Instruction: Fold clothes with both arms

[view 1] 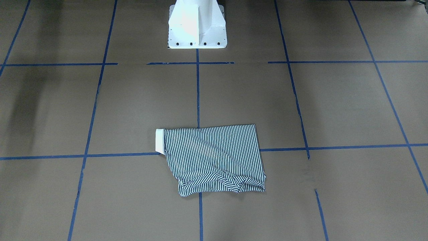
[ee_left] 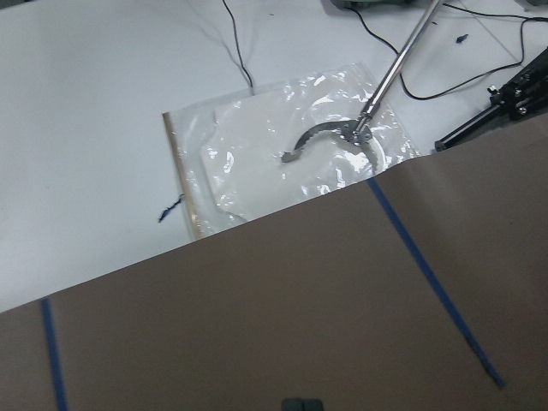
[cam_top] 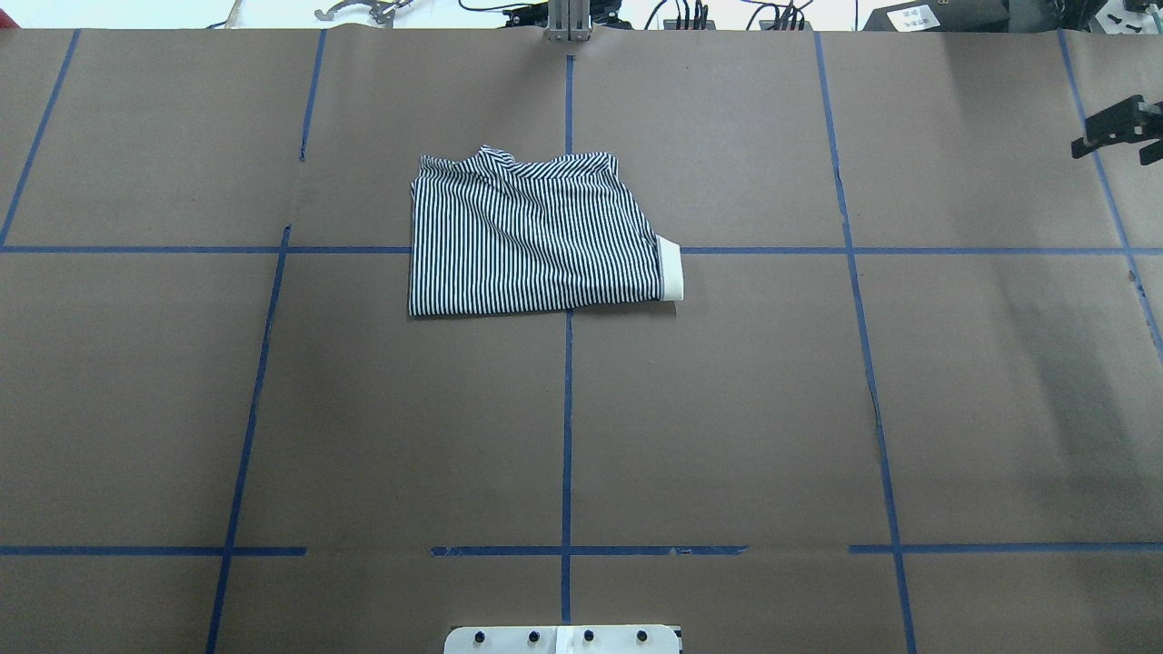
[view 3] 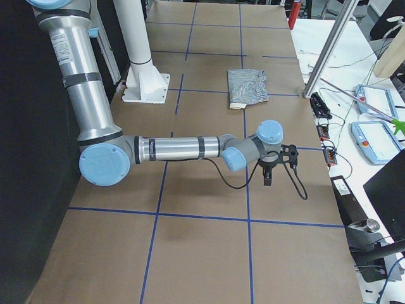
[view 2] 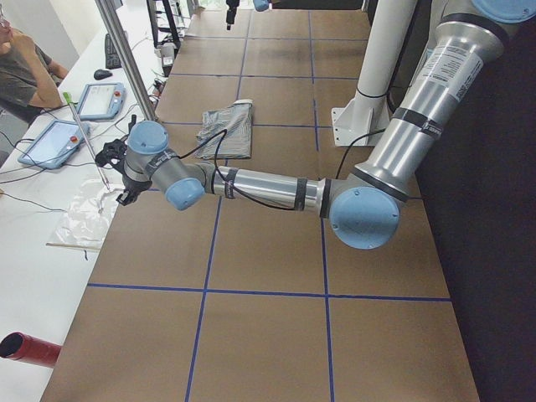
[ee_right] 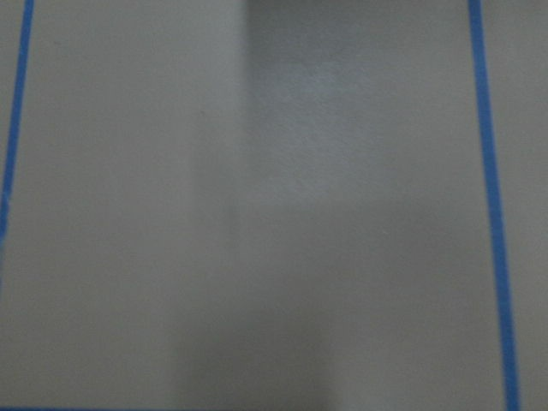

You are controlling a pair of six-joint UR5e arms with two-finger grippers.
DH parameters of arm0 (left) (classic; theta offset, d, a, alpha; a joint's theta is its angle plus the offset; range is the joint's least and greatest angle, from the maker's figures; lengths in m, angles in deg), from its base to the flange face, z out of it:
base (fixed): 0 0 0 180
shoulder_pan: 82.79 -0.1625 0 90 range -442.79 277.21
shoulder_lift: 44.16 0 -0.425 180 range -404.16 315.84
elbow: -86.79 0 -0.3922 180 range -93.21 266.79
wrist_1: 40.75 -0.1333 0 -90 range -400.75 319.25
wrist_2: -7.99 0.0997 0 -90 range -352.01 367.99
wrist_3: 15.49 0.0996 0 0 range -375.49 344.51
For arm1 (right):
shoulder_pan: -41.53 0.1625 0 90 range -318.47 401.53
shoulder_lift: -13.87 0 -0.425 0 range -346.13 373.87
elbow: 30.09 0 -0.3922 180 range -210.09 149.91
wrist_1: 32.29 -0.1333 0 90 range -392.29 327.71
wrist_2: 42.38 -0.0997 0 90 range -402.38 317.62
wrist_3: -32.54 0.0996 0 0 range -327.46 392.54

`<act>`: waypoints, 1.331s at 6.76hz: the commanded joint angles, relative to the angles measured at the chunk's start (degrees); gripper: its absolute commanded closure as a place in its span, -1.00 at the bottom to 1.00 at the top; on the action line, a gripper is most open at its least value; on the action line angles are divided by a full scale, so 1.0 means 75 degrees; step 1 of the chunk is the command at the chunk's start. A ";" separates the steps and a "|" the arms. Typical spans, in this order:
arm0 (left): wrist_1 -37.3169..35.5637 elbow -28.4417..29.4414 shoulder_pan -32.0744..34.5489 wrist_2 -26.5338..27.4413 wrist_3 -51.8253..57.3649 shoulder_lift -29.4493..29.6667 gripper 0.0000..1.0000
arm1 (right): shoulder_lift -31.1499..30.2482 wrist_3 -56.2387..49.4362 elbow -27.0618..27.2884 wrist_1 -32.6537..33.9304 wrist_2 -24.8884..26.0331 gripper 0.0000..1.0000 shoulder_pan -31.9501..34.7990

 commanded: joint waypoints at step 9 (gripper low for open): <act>-0.4800 -0.3358 -0.0187 -0.1123 0.0778 -0.2609 -1.00 | -0.1124 -0.3390 0.2762 0.4688 0.0089 -1.00 0.0787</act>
